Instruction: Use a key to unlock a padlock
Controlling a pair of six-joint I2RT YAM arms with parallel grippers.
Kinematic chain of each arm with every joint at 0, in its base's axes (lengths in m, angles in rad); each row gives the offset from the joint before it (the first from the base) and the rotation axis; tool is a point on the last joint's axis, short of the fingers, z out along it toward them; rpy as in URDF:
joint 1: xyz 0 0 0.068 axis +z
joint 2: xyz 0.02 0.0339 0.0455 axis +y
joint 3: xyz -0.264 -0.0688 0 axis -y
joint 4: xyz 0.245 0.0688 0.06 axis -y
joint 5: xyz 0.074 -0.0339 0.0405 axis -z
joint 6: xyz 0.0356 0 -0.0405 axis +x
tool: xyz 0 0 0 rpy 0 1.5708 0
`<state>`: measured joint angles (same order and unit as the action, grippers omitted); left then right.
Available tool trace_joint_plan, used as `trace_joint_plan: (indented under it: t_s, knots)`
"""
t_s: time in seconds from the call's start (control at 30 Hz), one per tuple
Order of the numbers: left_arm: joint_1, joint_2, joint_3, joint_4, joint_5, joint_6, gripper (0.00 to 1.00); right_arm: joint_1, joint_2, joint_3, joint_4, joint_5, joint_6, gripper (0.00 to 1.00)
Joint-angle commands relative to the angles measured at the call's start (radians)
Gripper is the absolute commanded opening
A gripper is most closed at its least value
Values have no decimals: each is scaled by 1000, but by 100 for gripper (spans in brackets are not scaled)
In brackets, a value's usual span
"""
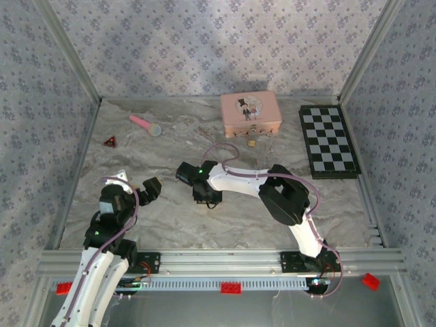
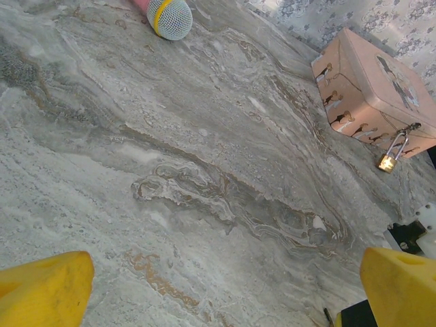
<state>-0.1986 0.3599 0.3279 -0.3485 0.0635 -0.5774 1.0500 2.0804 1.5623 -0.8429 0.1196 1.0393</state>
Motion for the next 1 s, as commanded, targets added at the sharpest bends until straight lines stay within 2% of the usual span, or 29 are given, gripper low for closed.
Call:
trace_joint_plan:
  t_s: [0.0,0.47,0.97]
  knots:
    - [-4,-10,24,-6,15,-12,100,7,20,28,-38,25,18,30]
    - [-10,-9,23,-3,14,-12,100,7,49,45,-41,14,15,28]
    - [-10,-6,22,0,15,-12,100,8,62,20,-37,33,25,21]
